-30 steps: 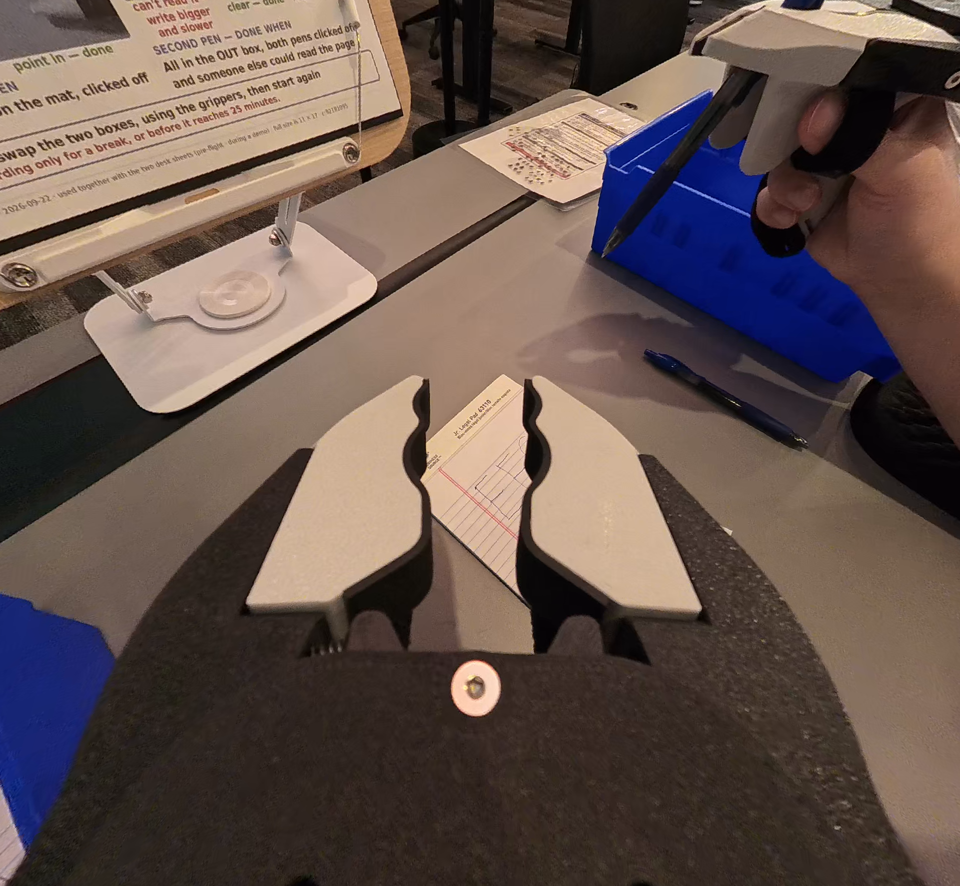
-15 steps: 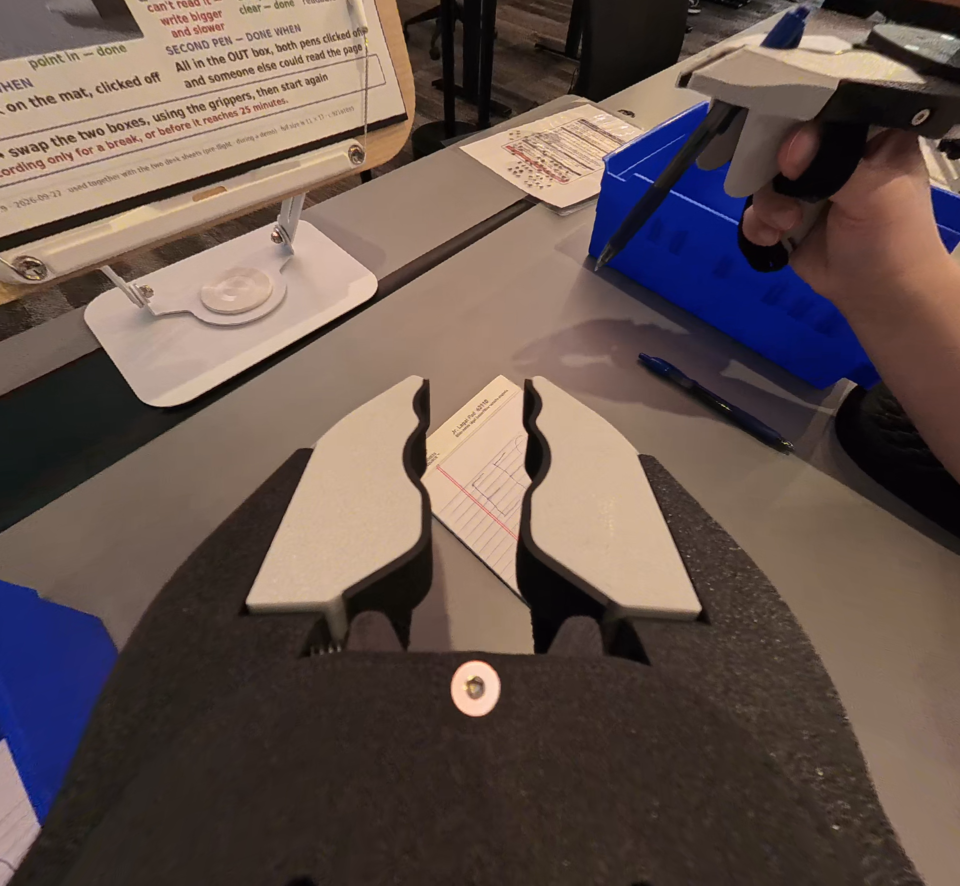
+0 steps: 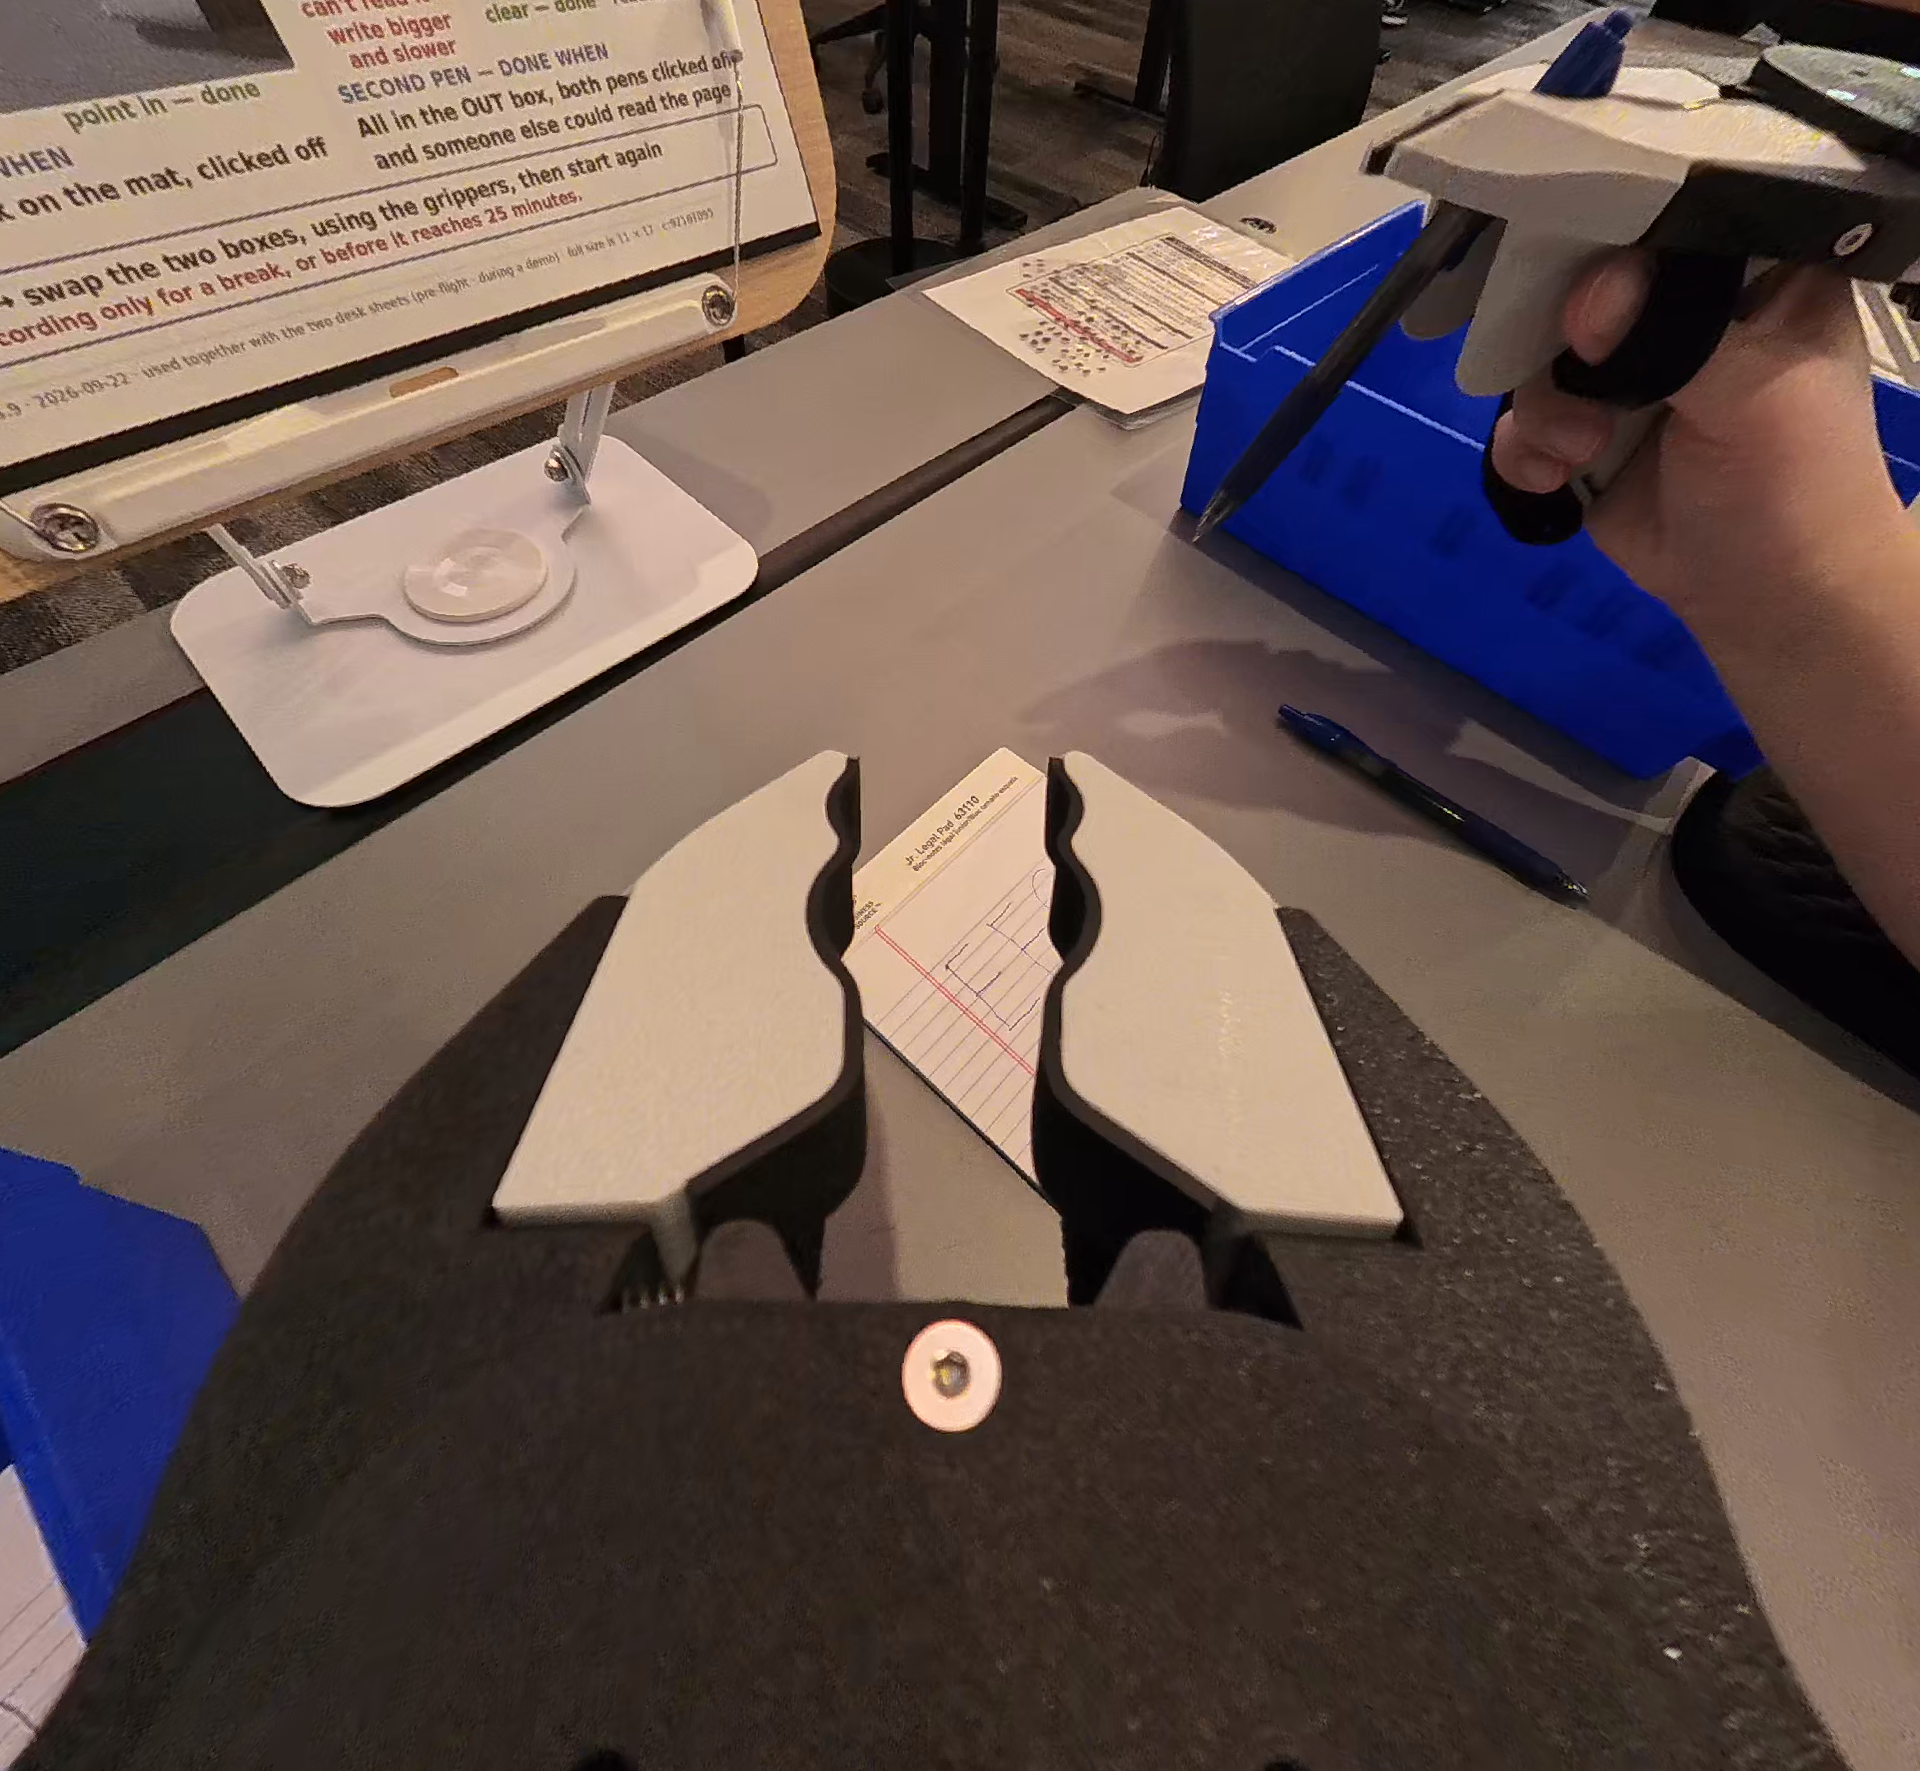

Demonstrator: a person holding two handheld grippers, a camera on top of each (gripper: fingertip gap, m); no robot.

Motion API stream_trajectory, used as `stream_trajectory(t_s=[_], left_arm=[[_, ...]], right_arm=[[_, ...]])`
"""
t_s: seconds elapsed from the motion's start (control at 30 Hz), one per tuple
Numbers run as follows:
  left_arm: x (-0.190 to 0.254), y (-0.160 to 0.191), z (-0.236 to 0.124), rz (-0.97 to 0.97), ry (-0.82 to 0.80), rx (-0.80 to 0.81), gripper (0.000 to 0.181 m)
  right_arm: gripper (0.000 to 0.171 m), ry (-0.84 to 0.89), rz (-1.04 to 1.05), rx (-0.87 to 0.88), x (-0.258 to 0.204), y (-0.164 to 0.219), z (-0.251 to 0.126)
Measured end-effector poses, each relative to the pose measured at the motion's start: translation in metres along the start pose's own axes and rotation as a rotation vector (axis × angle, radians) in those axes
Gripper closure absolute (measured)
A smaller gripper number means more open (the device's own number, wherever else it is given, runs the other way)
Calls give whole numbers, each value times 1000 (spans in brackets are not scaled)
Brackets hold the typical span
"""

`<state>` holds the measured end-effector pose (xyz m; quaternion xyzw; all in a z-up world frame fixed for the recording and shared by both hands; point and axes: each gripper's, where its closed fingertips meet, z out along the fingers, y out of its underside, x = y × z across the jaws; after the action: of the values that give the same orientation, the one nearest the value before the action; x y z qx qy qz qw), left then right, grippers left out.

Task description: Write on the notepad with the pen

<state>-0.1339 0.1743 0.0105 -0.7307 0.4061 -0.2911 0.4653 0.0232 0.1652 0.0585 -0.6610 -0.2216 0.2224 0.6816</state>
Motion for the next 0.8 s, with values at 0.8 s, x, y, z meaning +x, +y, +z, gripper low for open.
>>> stream_trajectory(t_s=[0.8], left_arm=[[18,52,35,48,65,-221,150]], right_arm=[[167,-202,88,-80,-32,1,7]])
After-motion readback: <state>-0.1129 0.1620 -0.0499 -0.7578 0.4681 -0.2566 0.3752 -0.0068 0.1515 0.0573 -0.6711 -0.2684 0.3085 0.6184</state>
